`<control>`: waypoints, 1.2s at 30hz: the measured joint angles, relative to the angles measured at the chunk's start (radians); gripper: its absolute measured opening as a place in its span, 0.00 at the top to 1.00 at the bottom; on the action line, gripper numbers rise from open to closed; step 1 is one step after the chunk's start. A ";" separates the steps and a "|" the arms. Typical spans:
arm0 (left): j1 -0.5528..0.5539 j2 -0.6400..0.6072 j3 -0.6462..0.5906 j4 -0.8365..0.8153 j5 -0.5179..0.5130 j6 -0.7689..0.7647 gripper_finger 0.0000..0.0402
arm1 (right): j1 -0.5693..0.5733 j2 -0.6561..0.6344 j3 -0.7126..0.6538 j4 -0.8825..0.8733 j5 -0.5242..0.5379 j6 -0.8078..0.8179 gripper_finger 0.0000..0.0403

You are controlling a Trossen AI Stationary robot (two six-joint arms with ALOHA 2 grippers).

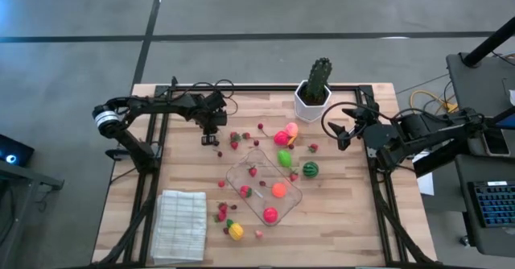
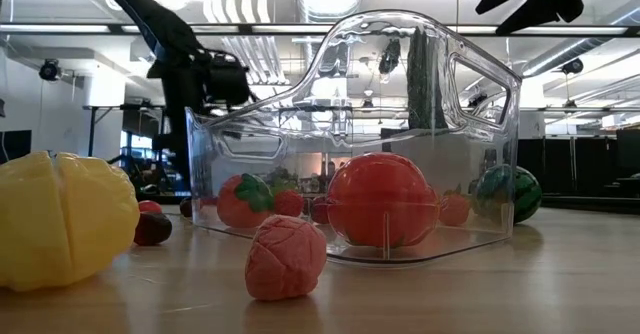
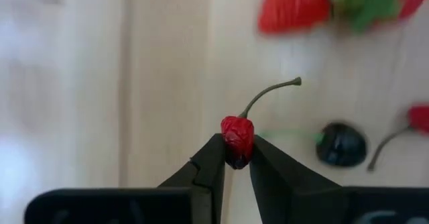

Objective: Pick and placing Produce into tupperware
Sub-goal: Put the red cherry into the transparent bin, then put the green watermelon into the transparent bin

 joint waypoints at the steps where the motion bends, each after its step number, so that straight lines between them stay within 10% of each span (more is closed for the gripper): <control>1: 0.000 -0.014 0.011 -0.005 0.001 -0.016 0.89 | 0.000 0.000 0.000 0.000 0.000 0.000 0.13; 11: -0.096 -0.236 0.121 -0.077 0.269 -0.221 0.89 | 0.000 0.000 0.000 0.000 -0.003 -0.001 0.13; 23: -0.547 -0.195 0.217 0.123 0.275 -0.630 0.89 | 0.000 0.002 0.000 0.000 -0.080 -0.004 0.13; 36: -0.648 -0.055 0.231 0.221 0.259 -0.866 0.70 | 0.000 0.002 0.000 0.006 -0.241 0.000 0.13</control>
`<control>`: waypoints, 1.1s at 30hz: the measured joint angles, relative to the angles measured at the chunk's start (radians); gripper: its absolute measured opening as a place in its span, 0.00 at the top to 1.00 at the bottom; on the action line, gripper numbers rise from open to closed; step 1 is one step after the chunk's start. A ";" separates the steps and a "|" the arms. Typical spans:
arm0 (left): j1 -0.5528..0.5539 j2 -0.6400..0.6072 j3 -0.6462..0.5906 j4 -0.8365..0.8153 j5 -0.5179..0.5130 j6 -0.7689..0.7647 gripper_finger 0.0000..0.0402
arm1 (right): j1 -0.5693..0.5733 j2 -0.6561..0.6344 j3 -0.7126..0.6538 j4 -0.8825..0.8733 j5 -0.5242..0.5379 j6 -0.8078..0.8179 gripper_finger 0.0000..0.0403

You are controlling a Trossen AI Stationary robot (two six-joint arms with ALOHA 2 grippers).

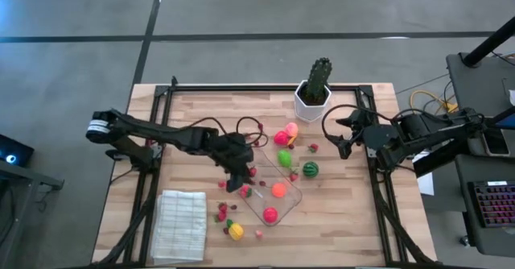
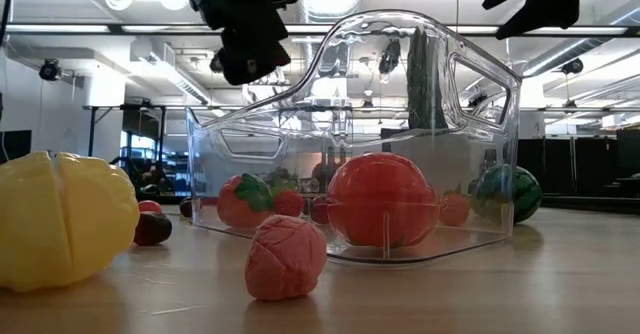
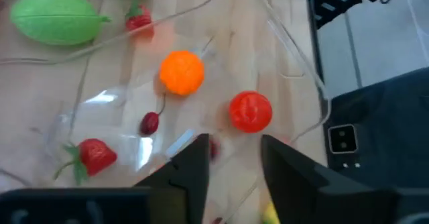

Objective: Pick and placing Produce into tupperware
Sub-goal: Put the green watermelon into the transparent bin

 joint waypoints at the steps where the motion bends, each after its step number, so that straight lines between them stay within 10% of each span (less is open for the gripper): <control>1: 0.002 -0.001 0.000 0.000 -0.021 -0.002 0.66 | 0.000 0.000 0.000 0.000 -0.013 0.000 0.13; 9: 0.092 -0.078 -0.002 -0.120 -0.063 -0.025 0.46 | 0.000 0.001 0.000 0.011 -0.024 0.008 0.13; 24: 0.268 -0.517 -0.072 -0.150 -0.019 0.034 0.50 | -0.040 0.062 0.000 0.155 0.024 0.153 0.13; 33: 0.412 -0.624 -0.224 -0.120 -0.005 0.228 0.50 | -0.090 0.189 -0.001 0.155 -0.257 0.496 0.13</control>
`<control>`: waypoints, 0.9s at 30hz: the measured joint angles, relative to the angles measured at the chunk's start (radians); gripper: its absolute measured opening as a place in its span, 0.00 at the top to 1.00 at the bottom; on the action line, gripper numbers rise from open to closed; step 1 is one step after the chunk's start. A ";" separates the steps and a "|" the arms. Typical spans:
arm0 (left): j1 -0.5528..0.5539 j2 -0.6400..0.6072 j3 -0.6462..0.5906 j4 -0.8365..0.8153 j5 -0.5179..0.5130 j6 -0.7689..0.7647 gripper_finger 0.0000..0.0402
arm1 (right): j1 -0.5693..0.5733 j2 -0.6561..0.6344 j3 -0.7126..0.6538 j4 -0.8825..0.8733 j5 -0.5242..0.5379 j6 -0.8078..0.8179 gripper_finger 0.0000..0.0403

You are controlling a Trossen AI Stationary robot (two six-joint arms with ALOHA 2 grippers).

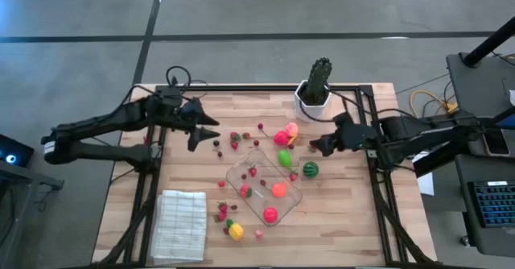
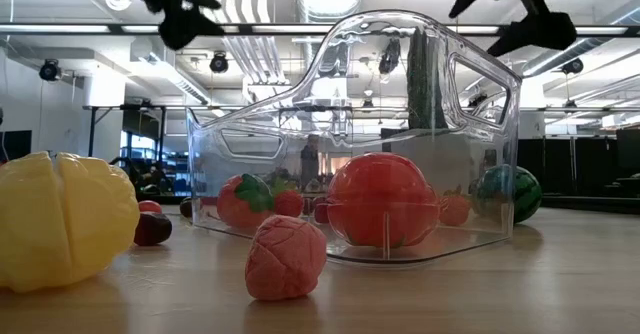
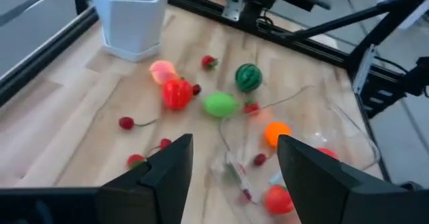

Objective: Pick and placing Produce into tupperware
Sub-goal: Put the green watermelon into the transparent bin

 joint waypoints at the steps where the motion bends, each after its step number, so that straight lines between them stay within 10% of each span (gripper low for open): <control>1: 0.022 0.002 -0.012 0.008 0.039 0.009 0.50 | 0.008 0.018 0.000 0.036 -0.021 0.015 0.13; 5: 0.100 0.033 -0.027 0.059 0.185 0.043 0.50 | 0.058 0.103 0.000 0.345 -0.124 -0.161 0.13; 13: 0.168 0.108 -0.027 0.251 0.180 0.063 0.50 | 0.063 0.171 0.000 0.482 -0.129 0.002 0.13; 21: 0.199 0.125 -0.020 0.302 0.178 0.056 0.50 | 0.129 0.224 0.001 0.962 -0.125 -0.300 0.13; 27: 0.205 0.102 -0.020 0.235 0.181 0.057 0.50 | 0.129 0.243 -0.017 0.839 -0.098 -0.385 0.13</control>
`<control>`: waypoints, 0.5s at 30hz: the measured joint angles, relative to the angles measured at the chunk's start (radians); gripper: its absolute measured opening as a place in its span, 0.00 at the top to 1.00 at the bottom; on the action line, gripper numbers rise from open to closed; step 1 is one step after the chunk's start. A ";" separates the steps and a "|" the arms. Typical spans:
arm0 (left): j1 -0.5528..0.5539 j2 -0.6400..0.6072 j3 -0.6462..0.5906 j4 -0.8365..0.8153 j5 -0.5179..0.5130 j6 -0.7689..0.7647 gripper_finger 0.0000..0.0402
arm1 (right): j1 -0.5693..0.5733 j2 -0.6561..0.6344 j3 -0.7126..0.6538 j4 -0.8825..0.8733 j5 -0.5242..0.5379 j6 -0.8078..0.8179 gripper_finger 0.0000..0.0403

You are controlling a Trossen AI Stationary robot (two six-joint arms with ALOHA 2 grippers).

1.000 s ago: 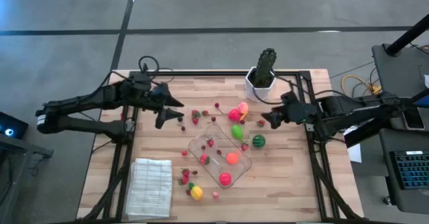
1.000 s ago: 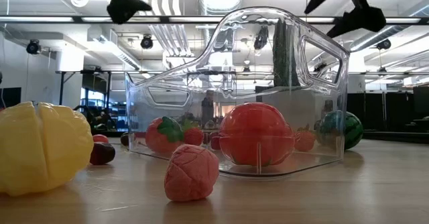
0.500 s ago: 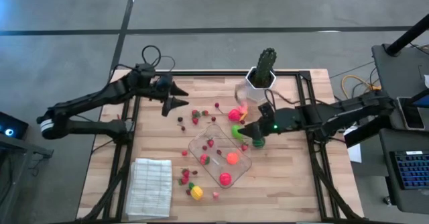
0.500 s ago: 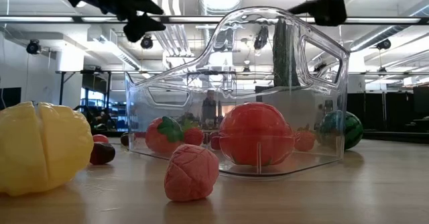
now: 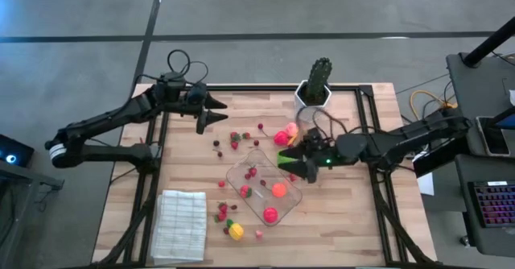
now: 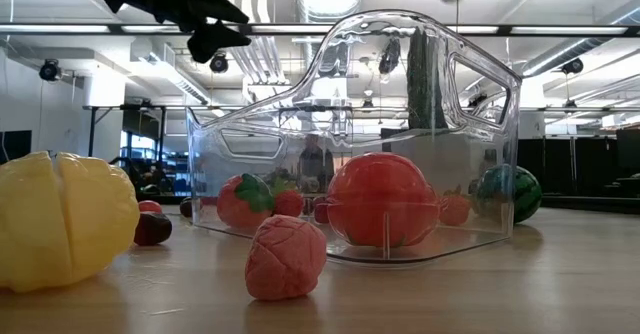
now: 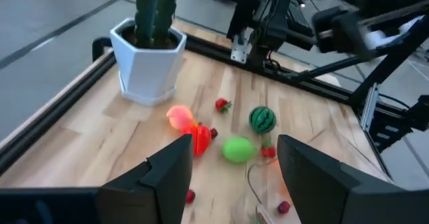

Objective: Pick and placing Produce into tupperware
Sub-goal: Put the green watermelon into the transparent bin

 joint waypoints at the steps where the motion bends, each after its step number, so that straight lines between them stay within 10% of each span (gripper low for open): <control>1: 0.000 -0.004 0.000 -0.014 0.000 0.000 0.50 | 0.000 0.000 -0.015 -0.024 0.003 0.024 0.13; 15: 0.001 -0.052 -0.003 -0.083 -0.003 0.000 0.50 | -0.030 -0.268 -0.422 0.157 0.070 0.154 0.13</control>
